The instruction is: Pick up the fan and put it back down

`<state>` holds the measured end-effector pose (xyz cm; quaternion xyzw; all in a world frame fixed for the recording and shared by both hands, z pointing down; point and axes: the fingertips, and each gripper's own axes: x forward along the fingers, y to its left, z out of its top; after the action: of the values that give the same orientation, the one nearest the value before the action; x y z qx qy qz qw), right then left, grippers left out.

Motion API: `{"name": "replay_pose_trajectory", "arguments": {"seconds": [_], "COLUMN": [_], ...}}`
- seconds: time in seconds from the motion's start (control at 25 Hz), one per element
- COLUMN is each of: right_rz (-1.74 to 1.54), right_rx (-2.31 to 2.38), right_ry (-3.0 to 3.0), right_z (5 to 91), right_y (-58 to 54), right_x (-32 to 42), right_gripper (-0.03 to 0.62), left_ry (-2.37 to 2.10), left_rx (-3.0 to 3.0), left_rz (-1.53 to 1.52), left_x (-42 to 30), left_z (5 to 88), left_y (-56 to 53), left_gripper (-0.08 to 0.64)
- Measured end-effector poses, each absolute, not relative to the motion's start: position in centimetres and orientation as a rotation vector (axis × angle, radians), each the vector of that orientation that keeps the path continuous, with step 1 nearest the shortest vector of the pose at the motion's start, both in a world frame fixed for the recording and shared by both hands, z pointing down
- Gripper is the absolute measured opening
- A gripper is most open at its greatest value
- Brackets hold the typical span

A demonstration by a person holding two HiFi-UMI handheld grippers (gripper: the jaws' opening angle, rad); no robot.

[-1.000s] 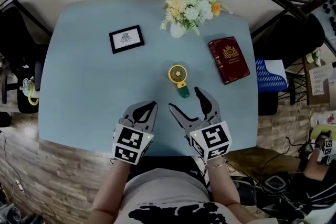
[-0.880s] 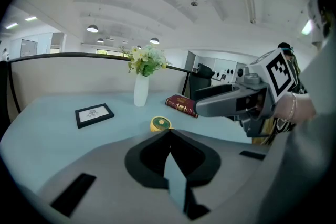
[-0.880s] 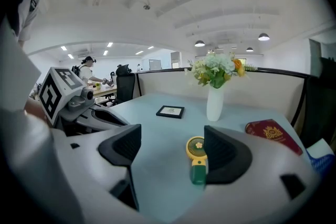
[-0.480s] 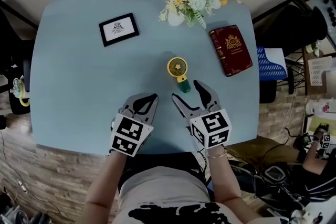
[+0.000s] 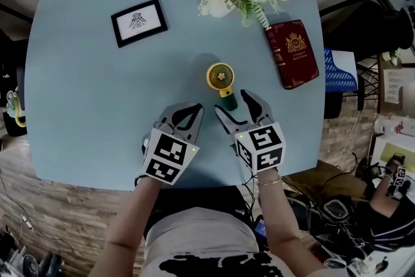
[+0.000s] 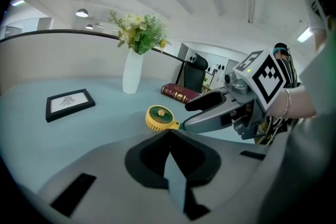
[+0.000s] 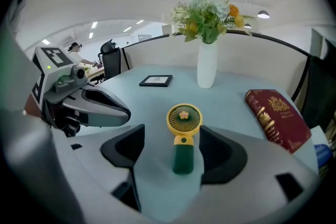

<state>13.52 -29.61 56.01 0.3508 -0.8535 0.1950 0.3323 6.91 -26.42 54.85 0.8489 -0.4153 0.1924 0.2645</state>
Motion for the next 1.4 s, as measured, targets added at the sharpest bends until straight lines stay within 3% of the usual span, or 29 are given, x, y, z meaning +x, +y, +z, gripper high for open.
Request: {"name": "replay_pose_trajectory", "arguments": {"seconds": [0.88,1.4], "right_rz": [0.566,0.504], "right_rx": [0.898,0.93], "right_ry": [-2.102,-2.094], "right_z": [62.2,63.3], "right_y": [-33.1,-33.1], "right_x": [13.1,13.1], "right_gripper": [0.318,0.277], "left_ry": [-1.134,-1.142], "left_rx": [2.189,2.189], "left_rz": [0.502,0.48], "left_x": [6.7,6.5], "left_z": [58.3,58.4], "left_y": [-28.2,-28.8], "left_gripper": [0.011,0.011]}}
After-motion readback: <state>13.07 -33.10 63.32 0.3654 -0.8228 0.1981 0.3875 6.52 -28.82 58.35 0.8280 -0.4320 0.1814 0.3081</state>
